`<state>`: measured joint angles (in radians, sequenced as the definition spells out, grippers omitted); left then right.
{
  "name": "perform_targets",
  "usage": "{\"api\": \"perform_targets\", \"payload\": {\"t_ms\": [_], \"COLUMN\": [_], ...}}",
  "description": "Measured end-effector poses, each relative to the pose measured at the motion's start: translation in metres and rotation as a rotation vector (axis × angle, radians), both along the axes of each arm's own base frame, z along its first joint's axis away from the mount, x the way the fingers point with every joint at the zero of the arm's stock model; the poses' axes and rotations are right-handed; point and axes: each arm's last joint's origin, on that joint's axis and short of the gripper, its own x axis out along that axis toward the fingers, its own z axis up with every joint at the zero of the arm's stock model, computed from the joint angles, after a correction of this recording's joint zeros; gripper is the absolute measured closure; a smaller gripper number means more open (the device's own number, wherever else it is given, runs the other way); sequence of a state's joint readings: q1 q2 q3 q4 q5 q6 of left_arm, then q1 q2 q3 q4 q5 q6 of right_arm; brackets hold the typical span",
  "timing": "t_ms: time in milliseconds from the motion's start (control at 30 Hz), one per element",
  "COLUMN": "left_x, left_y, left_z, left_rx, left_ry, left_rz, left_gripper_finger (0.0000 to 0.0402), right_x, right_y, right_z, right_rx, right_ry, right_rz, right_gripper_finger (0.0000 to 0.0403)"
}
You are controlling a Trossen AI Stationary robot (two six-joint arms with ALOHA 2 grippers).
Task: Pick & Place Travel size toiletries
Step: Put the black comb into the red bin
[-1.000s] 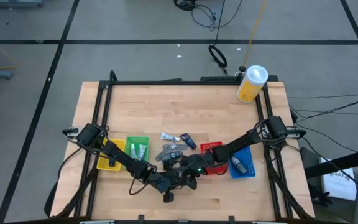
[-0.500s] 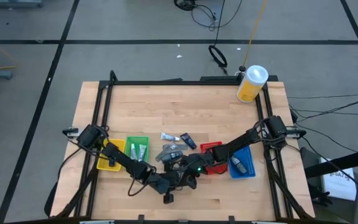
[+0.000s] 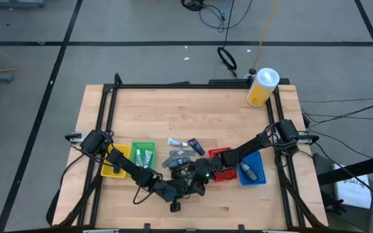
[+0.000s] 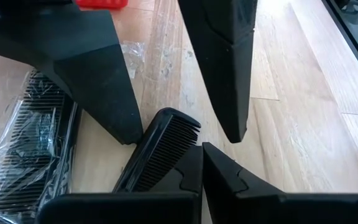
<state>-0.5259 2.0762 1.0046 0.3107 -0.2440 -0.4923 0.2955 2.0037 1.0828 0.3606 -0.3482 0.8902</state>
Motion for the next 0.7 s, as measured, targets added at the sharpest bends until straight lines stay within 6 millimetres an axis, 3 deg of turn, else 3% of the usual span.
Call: {"api": "perform_targets", "payload": {"t_ms": [700], "left_x": [-0.0001], "left_y": [-0.0008], "left_z": [0.0005], "left_rx": [0.008], "left_ry": [-0.006], "left_rz": [0.003], "left_gripper_finger": [0.0387], "right_x": [0.0019], "right_y": [0.0073], "right_z": [0.0069], "right_rx": [-0.003], "right_ry": [-0.112], "right_rz": [0.066], "right_gripper_finger": [0.0149]}}
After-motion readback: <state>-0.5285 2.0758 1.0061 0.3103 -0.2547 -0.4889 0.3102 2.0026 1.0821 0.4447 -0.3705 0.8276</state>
